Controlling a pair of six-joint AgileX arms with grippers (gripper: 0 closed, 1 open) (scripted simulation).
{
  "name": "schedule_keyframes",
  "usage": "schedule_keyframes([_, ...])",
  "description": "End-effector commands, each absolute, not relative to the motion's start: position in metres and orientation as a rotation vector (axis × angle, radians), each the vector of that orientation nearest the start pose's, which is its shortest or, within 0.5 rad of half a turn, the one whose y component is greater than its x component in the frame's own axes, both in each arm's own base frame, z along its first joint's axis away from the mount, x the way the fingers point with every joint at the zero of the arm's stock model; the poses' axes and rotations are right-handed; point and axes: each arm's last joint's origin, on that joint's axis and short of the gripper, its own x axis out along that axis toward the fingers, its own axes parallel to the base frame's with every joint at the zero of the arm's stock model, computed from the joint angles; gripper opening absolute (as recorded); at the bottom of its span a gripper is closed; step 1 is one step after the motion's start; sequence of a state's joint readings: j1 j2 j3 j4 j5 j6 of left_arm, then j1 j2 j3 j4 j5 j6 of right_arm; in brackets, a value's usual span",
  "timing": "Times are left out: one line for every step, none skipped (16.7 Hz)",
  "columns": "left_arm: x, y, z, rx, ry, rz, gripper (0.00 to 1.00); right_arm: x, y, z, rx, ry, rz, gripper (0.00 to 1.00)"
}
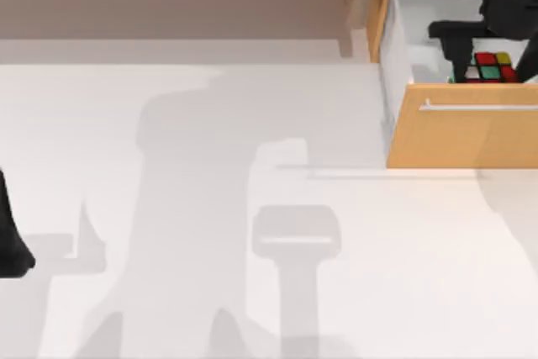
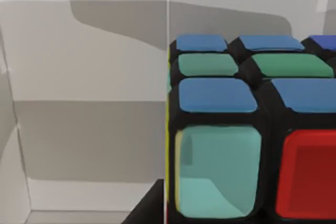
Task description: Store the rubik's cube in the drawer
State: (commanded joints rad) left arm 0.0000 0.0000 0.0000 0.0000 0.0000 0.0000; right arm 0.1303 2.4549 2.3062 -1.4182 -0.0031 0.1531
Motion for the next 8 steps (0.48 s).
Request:
schedule_keyframes([0.1057, -0.0012, 0.16, 0.0, 0.0, 0.0, 1.0, 0.4767, 0.0693, 0.1915, 0.016, 1.568, -0.001, 0.75])
schedule_keyframes([0.1057, -0.0012, 0.16, 0.0, 0.0, 0.0, 1.0, 0.4767, 0.0693, 0.1915, 0.016, 1.568, -0.001, 0.83])
schedule_keyframes([0.1057, -0.0012, 0.16, 0.0, 0.0, 0.0, 1.0, 0.4767, 0.0693, 0.1915, 0.016, 1.568, -0.001, 0.9])
schedule_keyframes([0.1057, -0.0012, 0.16, 0.0, 0.0, 0.0, 1.0, 0.4767, 0.0693, 0.1915, 0.016, 1.568, -0.001, 0.98])
schedule_keyframes([0.1057, -0.0012, 0.16, 0.0, 0.0, 0.0, 1.0, 0.4767, 0.0693, 0.1915, 0.016, 1.568, -0.001, 1.0])
schedule_keyframes([0.1057, -0.0012, 0.16, 0.0, 0.0, 0.0, 1.0, 0.4767, 0.0693, 0.1915, 0.016, 1.568, -0.001, 1.0])
schedule_keyframes([0.1057, -0.0012, 0.16, 0.0, 0.0, 0.0, 1.0, 0.4767, 0.0693, 0.1915, 0.016, 1.568, -0.001, 1.0])
schedule_keyframes([0.1057, -0.0012, 0.16, 0.0, 0.0, 0.0, 1.0, 0.4767, 0.0693, 0.1915, 0.016, 1.568, -0.001, 1.0])
